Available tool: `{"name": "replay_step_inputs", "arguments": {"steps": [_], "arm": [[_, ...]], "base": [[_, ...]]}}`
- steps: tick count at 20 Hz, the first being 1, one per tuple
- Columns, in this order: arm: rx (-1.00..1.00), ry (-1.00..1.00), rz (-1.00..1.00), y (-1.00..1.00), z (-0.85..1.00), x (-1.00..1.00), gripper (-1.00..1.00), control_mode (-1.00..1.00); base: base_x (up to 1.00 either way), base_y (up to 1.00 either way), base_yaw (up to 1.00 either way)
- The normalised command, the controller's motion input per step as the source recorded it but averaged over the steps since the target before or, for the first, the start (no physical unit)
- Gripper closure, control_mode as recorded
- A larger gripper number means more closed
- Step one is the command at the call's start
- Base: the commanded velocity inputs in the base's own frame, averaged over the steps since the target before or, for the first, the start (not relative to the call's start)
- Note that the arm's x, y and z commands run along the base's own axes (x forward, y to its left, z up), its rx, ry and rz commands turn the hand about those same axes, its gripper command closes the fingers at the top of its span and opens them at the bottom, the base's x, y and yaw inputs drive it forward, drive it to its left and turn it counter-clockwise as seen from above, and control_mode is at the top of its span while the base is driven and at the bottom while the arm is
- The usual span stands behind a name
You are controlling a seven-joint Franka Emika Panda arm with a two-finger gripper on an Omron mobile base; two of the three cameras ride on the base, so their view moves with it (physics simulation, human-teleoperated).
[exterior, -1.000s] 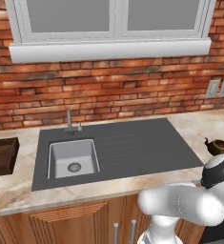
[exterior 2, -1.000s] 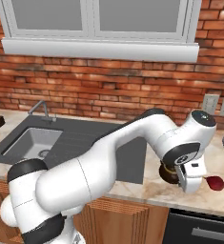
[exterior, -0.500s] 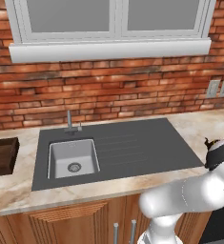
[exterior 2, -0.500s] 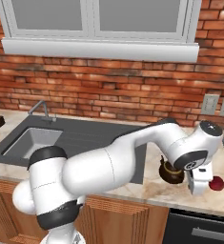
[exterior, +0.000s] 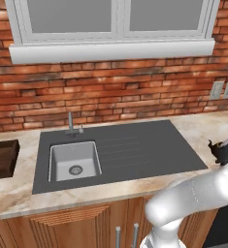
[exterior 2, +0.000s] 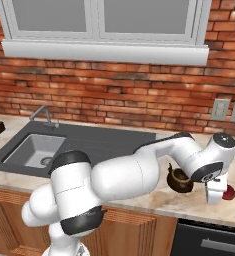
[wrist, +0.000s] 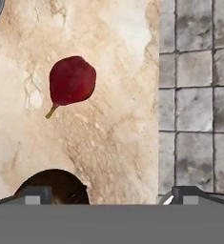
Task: Pick up all produce items and place them in the sink. Turn on the sink faucet to wash them. Then turn the sink off and put them in the tray.
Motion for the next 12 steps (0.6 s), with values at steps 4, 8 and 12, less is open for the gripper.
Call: {"name": "replay_step_inputs", "arguments": {"steps": [4,8,12], "arm": [[0.00,0.02,-0.05,-0.40,-0.30,0.42,-1.00,-1.00],[0.00,0.03,-0.03,-0.41,-0.31,0.34,-1.00,-1.00],[0.00,0.01,-0.01,-0.40,-0.31,0.21,-1.00,-1.00]], "base": [[0.00,0.00,0.00],[0.00,0.00,0.00],[0.00,0.00,0.00]]}}
